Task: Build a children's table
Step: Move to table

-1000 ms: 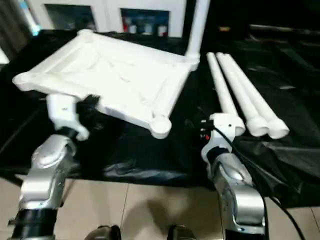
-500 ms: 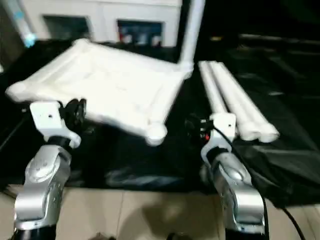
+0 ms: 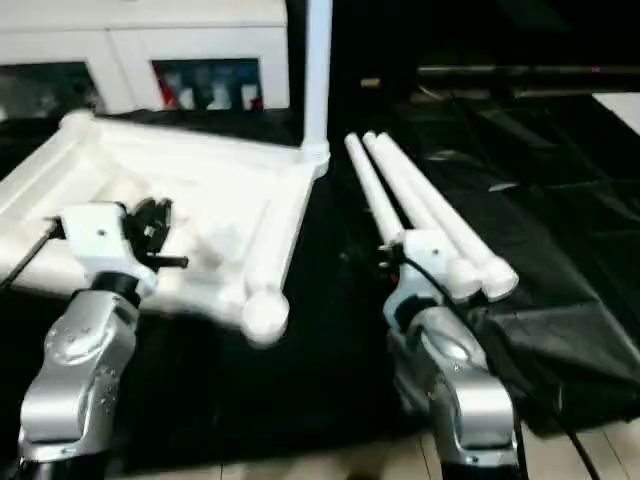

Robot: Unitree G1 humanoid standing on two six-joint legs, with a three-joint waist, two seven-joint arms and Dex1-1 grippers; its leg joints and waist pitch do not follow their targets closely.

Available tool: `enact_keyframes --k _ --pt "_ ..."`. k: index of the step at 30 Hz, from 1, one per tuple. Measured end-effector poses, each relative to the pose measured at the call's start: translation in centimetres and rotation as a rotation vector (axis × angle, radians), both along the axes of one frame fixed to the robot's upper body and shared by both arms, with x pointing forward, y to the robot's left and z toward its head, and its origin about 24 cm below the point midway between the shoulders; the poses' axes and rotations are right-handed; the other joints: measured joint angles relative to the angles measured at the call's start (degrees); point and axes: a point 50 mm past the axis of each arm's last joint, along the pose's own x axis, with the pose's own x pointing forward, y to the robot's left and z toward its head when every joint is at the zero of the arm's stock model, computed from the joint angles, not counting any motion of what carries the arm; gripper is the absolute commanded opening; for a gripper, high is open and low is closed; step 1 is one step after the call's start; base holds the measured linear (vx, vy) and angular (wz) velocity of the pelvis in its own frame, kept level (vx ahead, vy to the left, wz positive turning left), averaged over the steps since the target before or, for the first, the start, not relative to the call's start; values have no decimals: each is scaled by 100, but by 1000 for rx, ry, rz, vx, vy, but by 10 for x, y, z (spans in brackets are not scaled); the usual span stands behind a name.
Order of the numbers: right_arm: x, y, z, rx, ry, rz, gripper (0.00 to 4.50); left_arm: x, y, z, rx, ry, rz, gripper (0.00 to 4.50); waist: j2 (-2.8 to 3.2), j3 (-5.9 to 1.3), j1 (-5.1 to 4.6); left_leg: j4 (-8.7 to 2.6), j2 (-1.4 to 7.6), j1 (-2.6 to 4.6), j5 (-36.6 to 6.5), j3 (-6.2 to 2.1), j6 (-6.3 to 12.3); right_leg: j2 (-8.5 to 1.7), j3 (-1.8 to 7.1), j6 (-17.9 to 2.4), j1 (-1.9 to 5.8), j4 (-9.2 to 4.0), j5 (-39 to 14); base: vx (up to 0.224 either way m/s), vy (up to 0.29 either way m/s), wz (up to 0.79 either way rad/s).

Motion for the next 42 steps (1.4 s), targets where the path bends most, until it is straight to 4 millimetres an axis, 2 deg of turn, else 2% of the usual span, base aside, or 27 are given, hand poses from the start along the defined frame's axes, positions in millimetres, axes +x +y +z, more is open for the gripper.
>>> enact_keyframes --k 1,2,3,4,5,6,7,8,9,12,13,15,17,18,19,21,24,30,33,35,42 --pt "-2 -6 -3 -14 13 -13 359 1 -7 0 -17 2 -21 102 12 -3 31 318 -4 -111 -26 -16 440 78 111 -9 63 0 -63 145 -35 17" --pt "-1 -11 -4 -30 17 -24 359 1 -13 -1 -22 3 -41 102 4 -1 78 595 -36 -273 96 -42 606 125 210 12 128 -32 -63 146 2 27" --pt "0 -11 0 -35 4 -20 359 1 -13 1 -20 -2 -42 102 9 -6 131 579 -63 -486 310 -54 388 196 276 18 196 -87 -59 0 0 0" --pt "2 -10 3 -36 -9 -7 359 2 -12 3 -17 -12 -38 102 48 -19 215 315 -26 -629 551 -59 226 298 253 15 199 -51 -61 0 0 0" --pt "3 -5 6 -43 -23 18 359 1 -10 5 -16 -19 -27 102 188 -32 325 5 121 -804 756 -84 -126 466 122 6 201 -20 -66 -150 7 -6" --pt "4 -1 6 -43 -27 34 359 1 -6 3 -14 -11 -9 102 215 -18 367 55 213 -899 848 -118 -163 498 23 -2 182 12 -73 -110 -10 -17" --pt "4 8 7 -41 -29 69 359 -1 -1 -1 -12 3 12 102 231 -9 384 129 256 -923 824 -155 -161 496 -42 -13 150 61 -67 -110 -10 -17" --pt "4 14 6 -33 -29 95 359 -2 4 -3 -13 17 34 102 232 -6 377 140 240 -931 819 -167 -152 461 -33 -24 100 60 -76 0 0 0" --pt "4 17 6 -34 -28 108 359 -2 7 -3 -9 17 46 102 235 -2 402 142 216 -952 835 -145 -159 364 7 45 96 -44 -84 0 0 0" --pt "4 15 5 -42 -24 103 359 -2 7 -3 -18 16 50 102 215 14 450 -15 231 -903 931 25 -99 281 5 32 128 -117 -6 -62 13 2" --pt "4 13 5 -42 -23 92 359 -2 6 -3 -19 20 47 102 188 49 444 -99 267 -825 948 138 -129 253 4 9 173 -163 31 -100 7 6" --pt "5 13 6 -41 -24 84 359 -2 6 -2 -15 17 43 102 158 109 392 -140 323 -738 946 247 -134 239 4 -8 229 -218 64 -97 17 -1" --pt "6 15 7 -30 -12 85 359 -2 7 -2 -1 21 39 102 159 122 355 -146 328 -733 946 252 -135 231 -5 1 223 -263 73 -94 34 -11" --pt "7 15 7 -26 -6 85 384 -2 9 -2 6 25 38 103 160 122 349 -155 328 -734 946 254 -135 226 -5 2 220 -282 74 -61 55 -17" --pt "8 15 8 -9 5 85 384 -2 9 -2 19 27 26 103 155 125 344 -155 325 -739 947 262 -135 213 -5 6 214 -285 78 -61 55 -17" --pt "14 11 15 4 19 77 396 1 7 3 92 26 -82 103 134 136 345 -155 312 -753 958 287 -148 178 -5 43 183 -306 172 -50 42 -14" --pt "22 4 23 -33 23 59 430 5 0 9 110 14 -201 103 137 135 352 -155 311 -750 959 309 -151 166 -2 58 174 -366 266 -17 12 -4" --pt "45 -15 33 -173 72 -20 446 10 -19 14 178 46 -441 103 192 161 362 -155 311 -759 965 342 -158 152 18 61 141 -373 342 0 0 0" --pt "60 -28 36 -291 176 -43 446 6 -29 10 183 113 -617 103 242 166 363 -181 315 -775 989 347 -157 155 20 45 98 -363 358 0 0 0" --pt "62 -32 36 -306 220 -57 446 3 -34 8 172 134 -698 103 242 164 372 -236 323 -773 1040 355 -153 164 15 46 78 -371 349 26 -14 -2" --pt "71 -40 31 -284 397 -67 446 -21 -39 18 221 184 -1022 103 245 165 398 -282 360 -772 1061 394 -148 188 12 -3 46 -366 319 15 -10 -1"
